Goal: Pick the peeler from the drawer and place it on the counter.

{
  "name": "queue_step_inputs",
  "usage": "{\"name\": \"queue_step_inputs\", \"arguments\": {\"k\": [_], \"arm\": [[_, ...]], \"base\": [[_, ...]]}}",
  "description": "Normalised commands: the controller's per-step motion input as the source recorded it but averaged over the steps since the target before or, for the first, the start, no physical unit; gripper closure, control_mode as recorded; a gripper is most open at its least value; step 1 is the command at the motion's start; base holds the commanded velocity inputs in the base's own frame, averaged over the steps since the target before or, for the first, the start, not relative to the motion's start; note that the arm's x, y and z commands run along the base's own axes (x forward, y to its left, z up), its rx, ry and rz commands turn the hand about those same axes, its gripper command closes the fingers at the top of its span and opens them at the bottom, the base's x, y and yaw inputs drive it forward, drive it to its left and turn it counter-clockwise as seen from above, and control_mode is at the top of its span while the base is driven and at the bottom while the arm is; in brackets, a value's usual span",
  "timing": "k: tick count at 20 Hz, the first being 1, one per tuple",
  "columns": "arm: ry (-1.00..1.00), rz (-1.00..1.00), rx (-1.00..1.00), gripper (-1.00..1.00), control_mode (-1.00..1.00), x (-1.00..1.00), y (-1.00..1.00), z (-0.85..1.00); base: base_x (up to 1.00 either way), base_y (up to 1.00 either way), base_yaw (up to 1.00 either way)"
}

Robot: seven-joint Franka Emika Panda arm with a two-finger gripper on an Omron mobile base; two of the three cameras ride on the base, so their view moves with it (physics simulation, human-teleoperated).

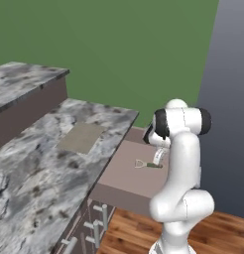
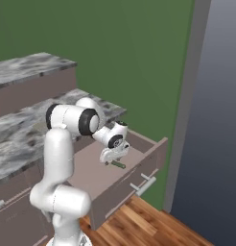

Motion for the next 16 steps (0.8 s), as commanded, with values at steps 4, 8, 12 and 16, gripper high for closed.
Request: {"name": "queue_step_inputs", "arguments": {"k": [4,8,12,16], "arm": [[-0.21,0.09,0.0,-1.0,-1.0,0.41,0.0,-0.57],[-0.28,0.11,0.0,-1.0,-1.0,0.52,0.0,-0.29],[-0.27,0.11,0.0,-1.0,-1.0,0.53,0.0,-0.23],[-0.05,0.03,0.0,-1.0,-1.0,0.27,0.0,-0.73]], "base": [[0.0,0.0,0.0],[0.0,0.0,0.0],[0.0,0.0,0.0],[0.0,0.0,0.0]]}}
